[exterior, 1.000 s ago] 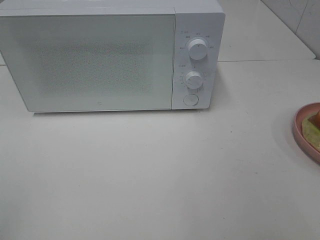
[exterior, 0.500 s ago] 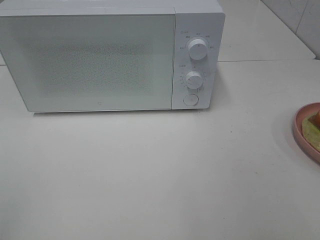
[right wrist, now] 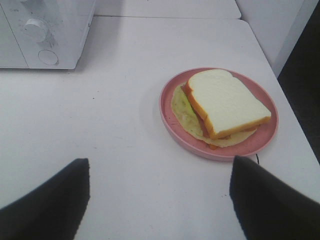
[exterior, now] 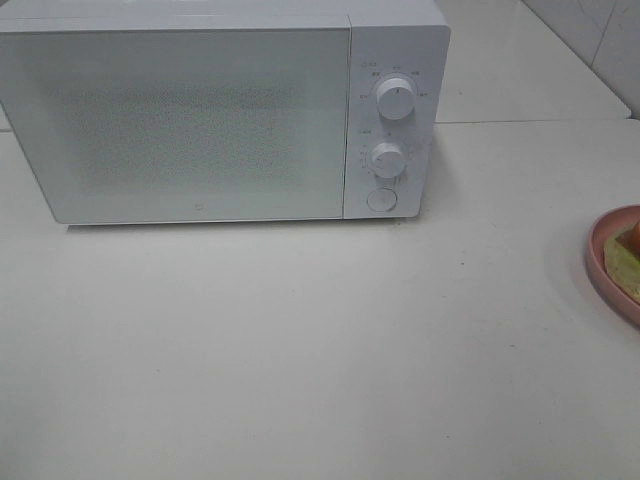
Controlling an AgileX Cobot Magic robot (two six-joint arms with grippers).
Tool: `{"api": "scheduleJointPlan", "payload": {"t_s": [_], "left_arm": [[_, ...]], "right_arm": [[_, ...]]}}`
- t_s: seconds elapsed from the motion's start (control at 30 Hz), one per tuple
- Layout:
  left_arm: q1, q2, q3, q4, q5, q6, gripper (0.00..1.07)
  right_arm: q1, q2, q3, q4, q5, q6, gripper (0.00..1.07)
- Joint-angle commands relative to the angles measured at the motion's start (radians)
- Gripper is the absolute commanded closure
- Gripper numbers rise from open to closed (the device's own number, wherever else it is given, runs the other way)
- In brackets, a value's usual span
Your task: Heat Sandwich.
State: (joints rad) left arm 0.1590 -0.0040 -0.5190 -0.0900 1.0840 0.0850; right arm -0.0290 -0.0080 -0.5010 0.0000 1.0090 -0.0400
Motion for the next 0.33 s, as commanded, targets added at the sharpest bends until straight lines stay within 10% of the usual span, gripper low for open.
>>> {"api": "scheduleJointPlan", "payload": {"t_s": [0.03, 0.33], "left_arm": [[0.002, -0.024, 0.003, -0.002, -0.015, -0.007, 0.31], [0.002, -0.024, 0.003, -0.002, -0.015, -0.007, 0.31]], "right_arm": [[-0.005, -0.02, 0.001, 0.0, -0.012, 0.004, 0.32], [-0.005, -0.02, 0.001, 0.0, -0.012, 0.004, 0.32]]}}
